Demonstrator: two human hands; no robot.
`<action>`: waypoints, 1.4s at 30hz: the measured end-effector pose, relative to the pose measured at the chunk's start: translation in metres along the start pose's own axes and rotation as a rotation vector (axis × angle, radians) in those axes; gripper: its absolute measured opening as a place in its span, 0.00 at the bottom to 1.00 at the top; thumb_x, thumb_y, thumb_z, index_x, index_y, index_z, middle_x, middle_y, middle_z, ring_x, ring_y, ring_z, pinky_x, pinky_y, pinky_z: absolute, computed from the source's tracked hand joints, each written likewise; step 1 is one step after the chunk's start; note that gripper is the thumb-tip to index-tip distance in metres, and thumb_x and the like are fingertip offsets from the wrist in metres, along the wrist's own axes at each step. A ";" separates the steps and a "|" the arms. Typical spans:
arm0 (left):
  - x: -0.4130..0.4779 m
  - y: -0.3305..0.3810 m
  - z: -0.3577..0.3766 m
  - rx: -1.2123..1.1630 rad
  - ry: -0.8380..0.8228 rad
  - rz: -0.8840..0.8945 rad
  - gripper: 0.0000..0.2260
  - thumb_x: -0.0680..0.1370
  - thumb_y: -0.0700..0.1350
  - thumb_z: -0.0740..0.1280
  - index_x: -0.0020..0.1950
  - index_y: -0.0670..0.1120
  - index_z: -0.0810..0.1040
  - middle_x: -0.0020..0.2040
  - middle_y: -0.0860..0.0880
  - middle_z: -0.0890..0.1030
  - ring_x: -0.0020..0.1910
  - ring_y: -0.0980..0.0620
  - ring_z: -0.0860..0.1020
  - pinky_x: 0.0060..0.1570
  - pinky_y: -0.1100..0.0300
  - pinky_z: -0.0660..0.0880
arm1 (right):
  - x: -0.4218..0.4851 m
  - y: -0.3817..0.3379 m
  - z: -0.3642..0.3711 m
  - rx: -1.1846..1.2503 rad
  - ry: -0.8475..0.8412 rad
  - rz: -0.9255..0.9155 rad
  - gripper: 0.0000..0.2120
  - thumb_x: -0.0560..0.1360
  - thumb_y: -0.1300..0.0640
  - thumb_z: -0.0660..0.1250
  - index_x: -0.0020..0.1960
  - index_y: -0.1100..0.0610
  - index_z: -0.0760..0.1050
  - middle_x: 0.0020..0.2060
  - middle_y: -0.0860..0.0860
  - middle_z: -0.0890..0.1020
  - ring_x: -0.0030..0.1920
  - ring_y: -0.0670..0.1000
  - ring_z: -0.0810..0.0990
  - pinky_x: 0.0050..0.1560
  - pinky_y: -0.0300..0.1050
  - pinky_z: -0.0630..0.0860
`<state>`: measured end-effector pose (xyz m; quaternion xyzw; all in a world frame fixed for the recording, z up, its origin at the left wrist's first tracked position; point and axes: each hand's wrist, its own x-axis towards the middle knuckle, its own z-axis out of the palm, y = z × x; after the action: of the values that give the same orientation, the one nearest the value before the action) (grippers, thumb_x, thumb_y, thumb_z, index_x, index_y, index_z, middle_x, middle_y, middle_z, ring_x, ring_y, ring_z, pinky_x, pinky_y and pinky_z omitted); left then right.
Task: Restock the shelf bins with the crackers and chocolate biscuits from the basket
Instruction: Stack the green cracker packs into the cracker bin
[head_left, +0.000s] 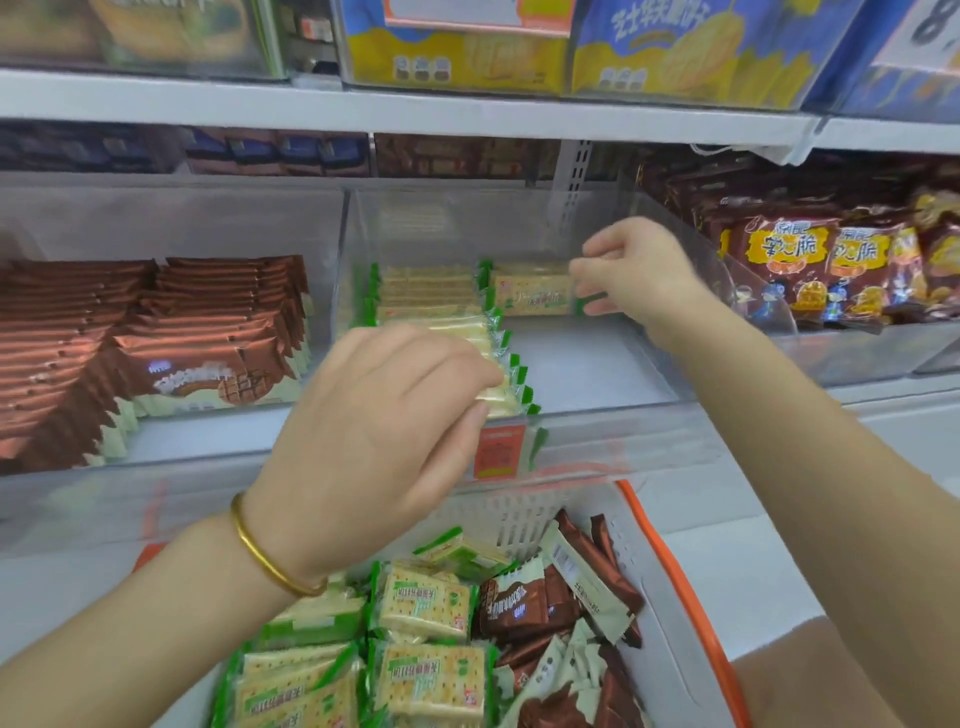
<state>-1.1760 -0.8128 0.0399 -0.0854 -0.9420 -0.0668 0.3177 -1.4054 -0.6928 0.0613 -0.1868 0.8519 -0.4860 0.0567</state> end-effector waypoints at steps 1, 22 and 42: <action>-0.008 0.005 -0.003 0.005 0.010 0.040 0.12 0.79 0.44 0.59 0.51 0.42 0.80 0.49 0.48 0.81 0.49 0.45 0.78 0.47 0.49 0.70 | -0.034 -0.010 -0.007 0.116 -0.070 -0.071 0.05 0.76 0.63 0.67 0.50 0.59 0.73 0.44 0.58 0.79 0.37 0.51 0.82 0.37 0.47 0.82; -0.108 -0.013 0.060 0.010 -0.946 -0.329 0.14 0.80 0.53 0.58 0.62 0.50 0.73 0.56 0.50 0.78 0.55 0.50 0.76 0.54 0.53 0.75 | -0.195 0.148 0.143 -0.862 -0.994 -0.032 0.30 0.68 0.45 0.75 0.62 0.59 0.69 0.58 0.55 0.72 0.54 0.54 0.75 0.53 0.47 0.76; -0.061 0.051 0.019 -0.978 -1.026 -0.808 0.12 0.77 0.41 0.64 0.58 0.54 0.71 0.46 0.45 0.80 0.42 0.50 0.77 0.41 0.55 0.74 | -0.191 0.059 -0.019 -0.288 -0.420 -0.117 0.12 0.71 0.49 0.72 0.51 0.49 0.73 0.49 0.45 0.79 0.47 0.44 0.79 0.47 0.39 0.75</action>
<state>-1.1288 -0.7665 -0.0087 0.1122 -0.7927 -0.5323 -0.2751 -1.2501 -0.5793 0.0054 -0.3386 0.8696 -0.3128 0.1769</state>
